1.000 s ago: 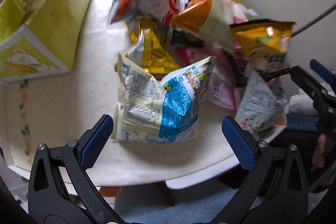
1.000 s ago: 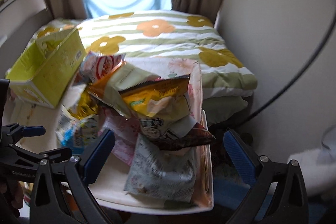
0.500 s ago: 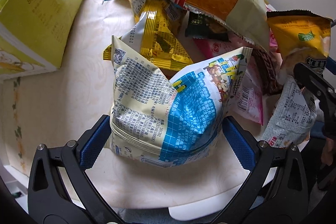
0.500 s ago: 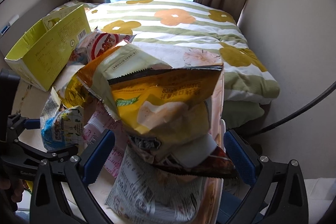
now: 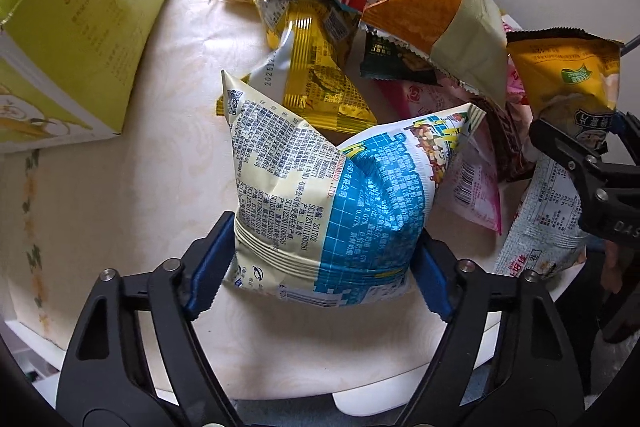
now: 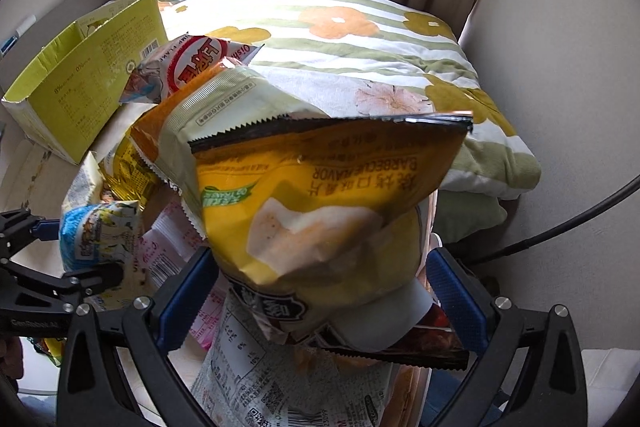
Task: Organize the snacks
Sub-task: 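Carry the blue-white bag into the box while the right tool grasps a yellow bag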
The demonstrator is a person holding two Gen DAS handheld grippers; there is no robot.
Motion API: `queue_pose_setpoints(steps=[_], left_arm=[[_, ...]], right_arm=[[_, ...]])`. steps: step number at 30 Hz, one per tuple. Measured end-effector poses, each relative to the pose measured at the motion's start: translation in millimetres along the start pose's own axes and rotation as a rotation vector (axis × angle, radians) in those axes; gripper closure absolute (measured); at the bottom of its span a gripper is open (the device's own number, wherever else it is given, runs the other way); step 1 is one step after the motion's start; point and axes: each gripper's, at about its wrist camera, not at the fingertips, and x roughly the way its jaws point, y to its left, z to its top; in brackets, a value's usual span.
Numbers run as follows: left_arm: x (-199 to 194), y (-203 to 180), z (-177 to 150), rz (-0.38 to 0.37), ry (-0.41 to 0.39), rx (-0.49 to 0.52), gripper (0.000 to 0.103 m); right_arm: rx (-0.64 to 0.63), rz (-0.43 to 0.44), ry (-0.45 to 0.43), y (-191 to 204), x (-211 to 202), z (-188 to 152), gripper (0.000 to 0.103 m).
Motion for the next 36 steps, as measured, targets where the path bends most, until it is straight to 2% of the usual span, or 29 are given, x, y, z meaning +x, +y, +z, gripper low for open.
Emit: queue_pose_setpoints(steps=[3,4,5,7,10,17,24,31,36], left_arm=[[-9,5,4,0.007,-0.002,0.004,0.029],[-11,7,3,0.007,-0.003,0.001,0.029],[-13,8,1,0.005,-0.003,-0.002,0.029],[-18,10,-2,0.008,-0.005,-0.008,0.029],[-23,8,-4,0.010,-0.012,-0.014,0.029],[-52,4,-10,0.019,-0.065,-0.017,0.029],[-111,7,-19,0.036,-0.195,-0.021,0.029],[-180,34,-2,0.071,-0.347,-0.071,0.029],[-220,75,22,0.090,-0.431,-0.125,0.029]], right_arm=[[0.017,0.003,-0.013,-2,-2,-1,0.000],[0.021,0.000,-0.019,-2,-3,-1,0.004],[0.019,-0.005,-0.020,-1,-3,-2,0.008],[0.016,-0.001,-0.012,-1,-3,-3,0.024],[0.018,-0.001,-0.015,-2,-6,-5,0.035],[0.014,-0.020,-0.084,-3,-27,-4,0.038],[0.004,-0.020,-0.170,0,-67,8,0.038],[0.001,0.049,-0.245,14,-101,47,0.038],[-0.038,0.079,-0.305,48,-116,90,0.038]])
